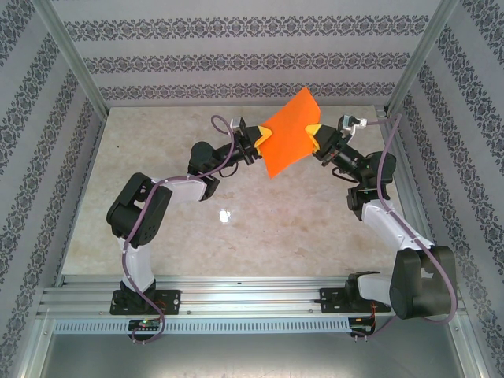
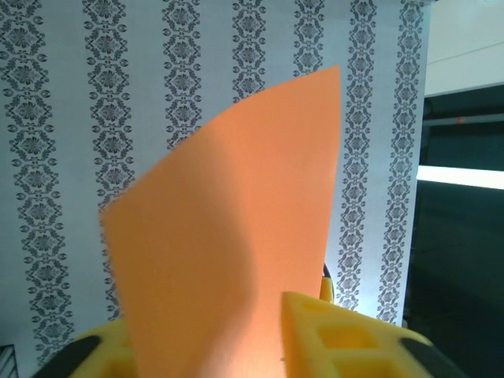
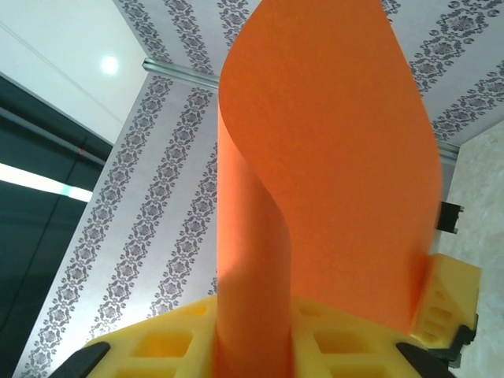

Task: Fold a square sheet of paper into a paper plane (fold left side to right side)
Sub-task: Place a square sheet of paper at the center of the table.

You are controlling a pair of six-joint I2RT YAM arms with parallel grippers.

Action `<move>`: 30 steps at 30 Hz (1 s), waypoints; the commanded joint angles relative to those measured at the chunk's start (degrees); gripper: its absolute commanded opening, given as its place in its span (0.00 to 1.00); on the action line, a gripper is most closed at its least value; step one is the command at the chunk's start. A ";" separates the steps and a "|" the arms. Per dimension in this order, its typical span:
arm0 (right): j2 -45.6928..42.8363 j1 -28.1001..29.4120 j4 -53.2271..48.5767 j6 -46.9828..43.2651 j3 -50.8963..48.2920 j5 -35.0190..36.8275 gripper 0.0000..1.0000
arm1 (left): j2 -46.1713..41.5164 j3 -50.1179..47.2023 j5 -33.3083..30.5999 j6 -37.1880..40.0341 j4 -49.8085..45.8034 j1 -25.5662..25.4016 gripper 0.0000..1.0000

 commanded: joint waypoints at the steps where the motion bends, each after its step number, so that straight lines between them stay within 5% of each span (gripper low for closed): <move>1: -1.65 0.09 -1.59 -3.15 -0.92 0.40 0.26 | 0.06 -0.29 0.31 2.06 2.52 -0.61 0.15; 5: -4.27 -1.63 -10.37 -9.41 -1.05 -0.26 0.37 | -1.97 -1.63 2.39 7.44 -3.83 -0.03 0.00; 8: -8.72 -3.47 -30.45 -23.12 0.02 0.80 0.52 | -5.52 -3.54 5.21 17.49 -16.34 0.84 0.00; 12: -13.52 -4.87 -68.78 -50.69 6.06 12.88 0.70 | -11.40 -3.03 6.76 42.36 -49.65 1.99 0.00; 15: -13.20 -4.97 -82.86 -63.53 8.10 21.87 0.72 | -12.25 1.39 3.23 61.16 -76.38 1.98 0.00; 21: -10.68 -1.64 -83.77 -66.31 5.49 22.18 0.69 | -5.84 0.83 1.10 63.79 -82.54 2.03 0.00; 30: -6.14 24.78 -72.27 -65.05 0.12 39.38 0.62 | -1.13 4.55 -5.01 62.94 -90.01 2.05 0.00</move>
